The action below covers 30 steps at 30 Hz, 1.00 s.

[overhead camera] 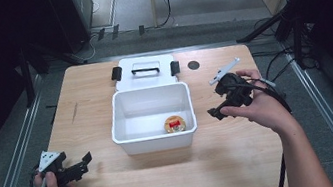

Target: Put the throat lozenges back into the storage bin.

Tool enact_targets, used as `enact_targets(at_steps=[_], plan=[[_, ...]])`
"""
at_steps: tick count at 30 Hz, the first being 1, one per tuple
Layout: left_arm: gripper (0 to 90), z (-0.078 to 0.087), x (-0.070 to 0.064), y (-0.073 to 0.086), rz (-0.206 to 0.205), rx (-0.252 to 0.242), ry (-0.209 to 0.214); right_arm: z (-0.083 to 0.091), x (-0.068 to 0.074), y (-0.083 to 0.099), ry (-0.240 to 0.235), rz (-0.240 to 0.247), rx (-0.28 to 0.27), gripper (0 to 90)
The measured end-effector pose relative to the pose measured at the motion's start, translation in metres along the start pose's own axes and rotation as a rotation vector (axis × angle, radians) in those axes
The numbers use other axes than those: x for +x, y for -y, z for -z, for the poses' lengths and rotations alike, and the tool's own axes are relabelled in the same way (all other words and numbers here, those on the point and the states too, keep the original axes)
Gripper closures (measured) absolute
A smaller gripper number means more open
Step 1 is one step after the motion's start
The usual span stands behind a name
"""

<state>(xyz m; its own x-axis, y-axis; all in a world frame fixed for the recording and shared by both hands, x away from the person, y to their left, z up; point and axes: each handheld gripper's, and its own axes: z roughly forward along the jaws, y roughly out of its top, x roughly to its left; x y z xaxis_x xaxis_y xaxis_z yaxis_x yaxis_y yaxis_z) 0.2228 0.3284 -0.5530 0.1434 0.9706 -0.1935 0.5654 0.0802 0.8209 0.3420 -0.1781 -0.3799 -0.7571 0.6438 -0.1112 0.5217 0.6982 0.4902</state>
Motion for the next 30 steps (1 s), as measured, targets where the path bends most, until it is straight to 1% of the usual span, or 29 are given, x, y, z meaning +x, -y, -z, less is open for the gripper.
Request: enact_targets(at_steps=[2,4,7,9,12,13,14,16,18,19,20,21,23,30], plan=[[0.7,0.000,0.000,0.000,0.000,0.002,-0.002,0.000,-0.002,0.007,0.016,-0.009,-0.004,13.1],[0.7,0.000,0.000,0.000,0.000,0.000,0.002,-0.001,-0.004,0.014,0.027,-0.028,-0.014,13.2],[0.7,0.001,0.000,0.000,-0.002,0.000,0.002,-0.004,-0.008,0.028,0.051,-0.039,-0.048,13.5],[0.7,0.001,0.000,0.000,-0.001,0.000,0.002,-0.007,-0.011,0.037,0.064,-0.056,-0.060,13.4],[0.7,0.001,-0.001,0.000,-0.002,0.002,0.002,-0.011,-0.015,0.051,0.079,-0.104,-0.061,12.7],[0.7,0.000,-0.001,0.000,-0.002,0.003,0.002,-0.013,-0.016,0.057,0.082,-0.104,-0.070,11.9],[0.8,0.000,-0.001,0.000,-0.002,0.003,0.002,-0.014,-0.017,0.061,0.084,-0.117,-0.070,10.4],[0.8,0.000,-0.001,0.000,-0.002,0.002,0.001,-0.017,-0.019,0.071,0.082,-0.134,-0.084,4.6],[0.7,0.000,-0.001,0.000,-0.002,0.001,0.000,-0.020,-0.020,0.081,0.076,-0.167,-0.096,0.0],[0.7,0.000,-0.001,0.000,-0.002,0.001,-0.001,-0.022,-0.020,0.086,0.084,-0.178,-0.103,0.0],[0.8,0.000,-0.001,0.000,-0.002,0.001,-0.001,-0.022,-0.020,0.086,0.084,-0.178,-0.103,0.0],[0.7,0.001,-0.001,0.000,-0.001,0.000,0.000,-0.025,-0.020,0.096,0.098,-0.200,-0.129,0.0],[0.8,0.000,-0.002,0.001,0.001,-0.003,-0.001,-0.028,-0.020,0.107,0.105,-0.227,-0.153,0.0],[0.8,0.000,-0.002,0.001,0.000,-0.002,-0.001,-0.039,-0.023,0.141,0.152,-0.331,-0.204,0.0]])
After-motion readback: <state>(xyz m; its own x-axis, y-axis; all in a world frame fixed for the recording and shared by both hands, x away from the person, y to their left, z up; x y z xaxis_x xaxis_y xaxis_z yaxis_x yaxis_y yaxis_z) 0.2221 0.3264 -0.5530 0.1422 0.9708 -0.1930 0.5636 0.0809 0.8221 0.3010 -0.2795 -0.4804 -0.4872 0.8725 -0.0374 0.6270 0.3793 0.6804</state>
